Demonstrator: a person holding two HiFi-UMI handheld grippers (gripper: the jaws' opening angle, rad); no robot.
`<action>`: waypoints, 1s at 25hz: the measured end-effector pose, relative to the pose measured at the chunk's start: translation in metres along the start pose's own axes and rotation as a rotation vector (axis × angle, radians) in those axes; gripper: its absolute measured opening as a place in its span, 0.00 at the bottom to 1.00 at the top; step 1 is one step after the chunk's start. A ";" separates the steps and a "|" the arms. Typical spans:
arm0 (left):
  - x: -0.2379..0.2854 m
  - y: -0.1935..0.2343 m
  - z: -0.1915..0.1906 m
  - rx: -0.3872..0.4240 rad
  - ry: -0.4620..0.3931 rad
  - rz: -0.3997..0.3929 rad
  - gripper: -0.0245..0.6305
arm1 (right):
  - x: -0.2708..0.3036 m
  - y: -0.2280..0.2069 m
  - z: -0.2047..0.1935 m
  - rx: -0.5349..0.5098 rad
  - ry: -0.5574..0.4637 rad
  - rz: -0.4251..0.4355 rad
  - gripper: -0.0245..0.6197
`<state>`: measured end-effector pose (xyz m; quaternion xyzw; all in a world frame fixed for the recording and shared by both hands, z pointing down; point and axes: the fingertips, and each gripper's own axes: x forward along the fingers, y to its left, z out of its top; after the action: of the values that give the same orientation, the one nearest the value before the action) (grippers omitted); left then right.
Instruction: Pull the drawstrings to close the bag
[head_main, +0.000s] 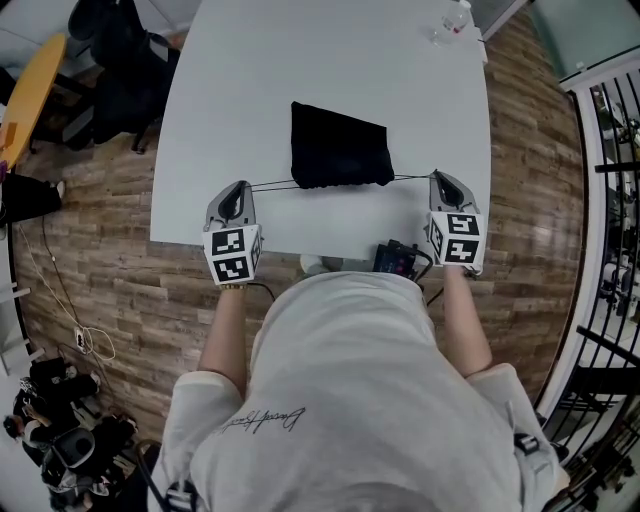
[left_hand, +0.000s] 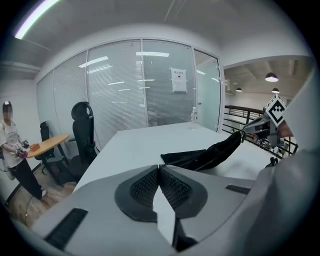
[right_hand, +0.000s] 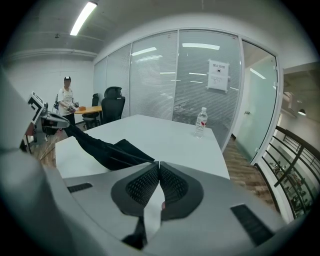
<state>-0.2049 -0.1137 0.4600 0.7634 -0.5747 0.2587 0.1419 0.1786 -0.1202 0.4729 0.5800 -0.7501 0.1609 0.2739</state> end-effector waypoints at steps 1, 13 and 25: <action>-0.001 0.002 0.000 -0.003 0.001 0.005 0.06 | -0.001 -0.002 -0.001 0.009 0.001 -0.004 0.08; -0.011 0.027 -0.004 -0.009 -0.002 0.057 0.06 | -0.012 -0.036 -0.006 0.150 -0.016 -0.039 0.08; -0.022 0.065 -0.007 -0.078 0.001 0.122 0.06 | -0.027 -0.073 -0.012 0.323 -0.049 -0.067 0.08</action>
<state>-0.2726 -0.1120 0.4481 0.7205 -0.6298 0.2449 0.1557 0.2557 -0.1124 0.4611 0.6449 -0.7012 0.2561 0.1637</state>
